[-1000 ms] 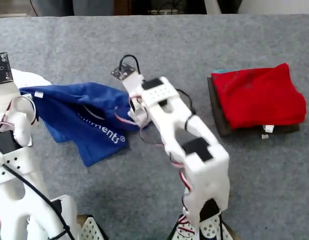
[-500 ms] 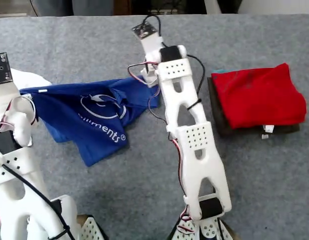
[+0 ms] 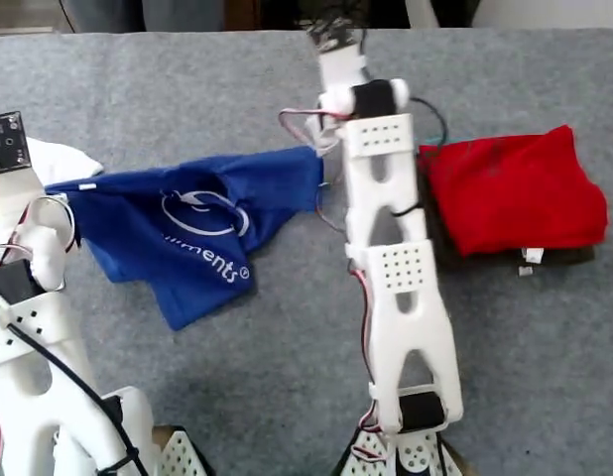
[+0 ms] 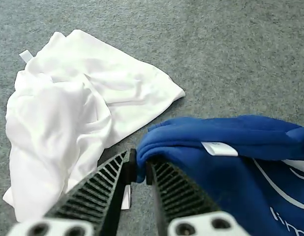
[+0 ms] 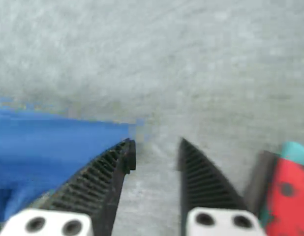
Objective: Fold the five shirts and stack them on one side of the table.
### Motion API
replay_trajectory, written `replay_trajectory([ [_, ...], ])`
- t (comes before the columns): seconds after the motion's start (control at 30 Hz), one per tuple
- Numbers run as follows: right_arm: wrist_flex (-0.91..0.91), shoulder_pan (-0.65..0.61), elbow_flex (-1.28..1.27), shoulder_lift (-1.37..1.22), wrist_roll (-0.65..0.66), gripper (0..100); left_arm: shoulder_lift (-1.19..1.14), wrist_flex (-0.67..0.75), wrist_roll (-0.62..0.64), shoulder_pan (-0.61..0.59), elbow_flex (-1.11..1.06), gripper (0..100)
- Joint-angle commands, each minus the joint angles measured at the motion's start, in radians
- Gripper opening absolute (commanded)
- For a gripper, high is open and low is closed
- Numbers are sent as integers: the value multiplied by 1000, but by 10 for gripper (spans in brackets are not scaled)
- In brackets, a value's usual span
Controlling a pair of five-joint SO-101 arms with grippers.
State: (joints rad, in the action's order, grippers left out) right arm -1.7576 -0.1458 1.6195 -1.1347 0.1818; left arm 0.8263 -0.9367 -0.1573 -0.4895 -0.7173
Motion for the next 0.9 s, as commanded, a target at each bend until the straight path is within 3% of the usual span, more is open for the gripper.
replay_trajectory([
  [0.0,-11,40,47,156,-9,35,12,11,-6,-5,7,28],
  [0.27,-12,60,-44,317,-64,43,12,11,-6,-2,5,28],
  [0.37,-12,28,-265,386,-189,51,12,14,-6,-2,5,28],
  [0.6,11,-130,-952,568,-407,212,12,15,-6,-2,5,28],
  [0.87,149,-183,-1070,532,-483,187,12,11,-5,-4,4,28],
])
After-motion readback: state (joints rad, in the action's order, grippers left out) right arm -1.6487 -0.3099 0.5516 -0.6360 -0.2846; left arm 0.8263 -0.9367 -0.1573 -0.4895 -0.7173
